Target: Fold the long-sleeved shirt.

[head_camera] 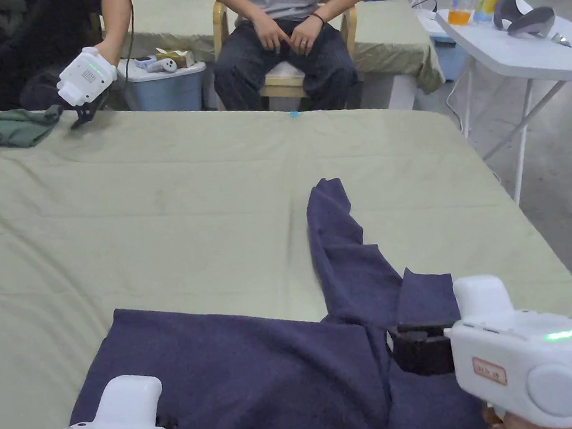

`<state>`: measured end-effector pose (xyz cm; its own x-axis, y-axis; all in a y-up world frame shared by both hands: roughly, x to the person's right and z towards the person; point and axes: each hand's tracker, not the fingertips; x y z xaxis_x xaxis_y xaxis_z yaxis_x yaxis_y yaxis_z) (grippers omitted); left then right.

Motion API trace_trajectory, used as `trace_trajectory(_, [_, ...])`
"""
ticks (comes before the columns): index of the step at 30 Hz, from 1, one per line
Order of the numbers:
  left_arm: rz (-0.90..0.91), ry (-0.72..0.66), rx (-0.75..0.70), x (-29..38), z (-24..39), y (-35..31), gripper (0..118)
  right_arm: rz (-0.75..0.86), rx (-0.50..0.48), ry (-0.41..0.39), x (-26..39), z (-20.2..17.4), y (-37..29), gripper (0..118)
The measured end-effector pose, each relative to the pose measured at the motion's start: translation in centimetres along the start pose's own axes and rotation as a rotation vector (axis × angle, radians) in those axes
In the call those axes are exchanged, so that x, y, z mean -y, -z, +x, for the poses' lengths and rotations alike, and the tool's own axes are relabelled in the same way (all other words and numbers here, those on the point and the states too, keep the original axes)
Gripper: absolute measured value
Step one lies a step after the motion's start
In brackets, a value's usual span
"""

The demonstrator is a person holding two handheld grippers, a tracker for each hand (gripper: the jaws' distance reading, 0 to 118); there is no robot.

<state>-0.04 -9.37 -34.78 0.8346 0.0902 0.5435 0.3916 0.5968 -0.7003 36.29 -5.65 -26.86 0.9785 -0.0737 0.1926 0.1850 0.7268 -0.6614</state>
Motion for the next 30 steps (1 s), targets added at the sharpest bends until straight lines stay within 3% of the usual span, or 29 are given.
trace_trajectory(2, [0.008,-0.008,0.000,-1.0,-0.6,0.7,4,0.078,0.018,-0.022,-5.2,0.8,3.4,118])
trace_trajectory(5, [0.008,-0.020,-0.005,-2.5,-1.5,2.1,4,0.026,0.115,-0.020,-12.6,1.9,11.3,118])
trace_trajectory(9, [-0.036,-0.078,-0.060,-4.5,-3.0,4.5,4,-0.155,0.068,0.117,-20.4,5.5,24.2,118])
trace_trajectory(11, [-0.045,-0.082,-0.094,-5.6,-3.5,5.6,4,-0.225,0.038,0.156,-21.9,7.1,28.8,118])
trace_trajectory(14, [-0.051,-0.092,-0.114,-7.1,-4.8,7.2,4,-0.250,0.138,0.211,-22.4,8.1,34.2,118])
trace_trajectory(17, [-0.057,-0.110,-0.106,-7.7,-5.5,8.4,4,-0.336,0.019,0.194,-21.9,8.7,38.0,118])
trace_trajectory(19, [-0.056,-0.105,-0.099,-7.4,-5.6,8.8,4,-0.317,0.111,0.130,-21.0,8.5,37.8,118])
trace_trajectory(20, [-0.057,-0.105,-0.096,-7.2,-5.7,9.1,4,-0.259,0.075,0.120,-20.5,8.6,37.5,115])
trace_trajectory(21, [-0.052,-0.109,-0.095,-6.7,-5.7,9.4,4,-0.232,0.075,0.106,-20.5,8.3,36.4,97])
trace_trajectory(22, [-0.056,-0.111,-0.098,-6.4,-5.7,9.5,4,-0.178,0.090,0.091,-20.4,8.5,35.2,32])
trace_trajectory(23, [-0.070,-0.118,-0.101,-5.9,-6.0,9.5,4,-0.097,0.133,0.076,-20.3,9.0,33.3,16])
trace_trajectory(24, [-0.072,-0.138,-0.098,-5.5,-6.1,9.5,4,-0.052,0.068,0.103,-20.2,9.9,31.4,16])
trace_trajectory(26, [-0.068,-0.160,-0.084,-4.9,-5.9,9.2,4,-0.047,0.050,0.085,-19.7,10.2,27.4,16])
trace_trajectory(30, [-0.063,-0.140,-0.086,-3.8,-4.9,7.4,4,0.080,0.117,-0.017,-18.6,11.0,17.2,16])
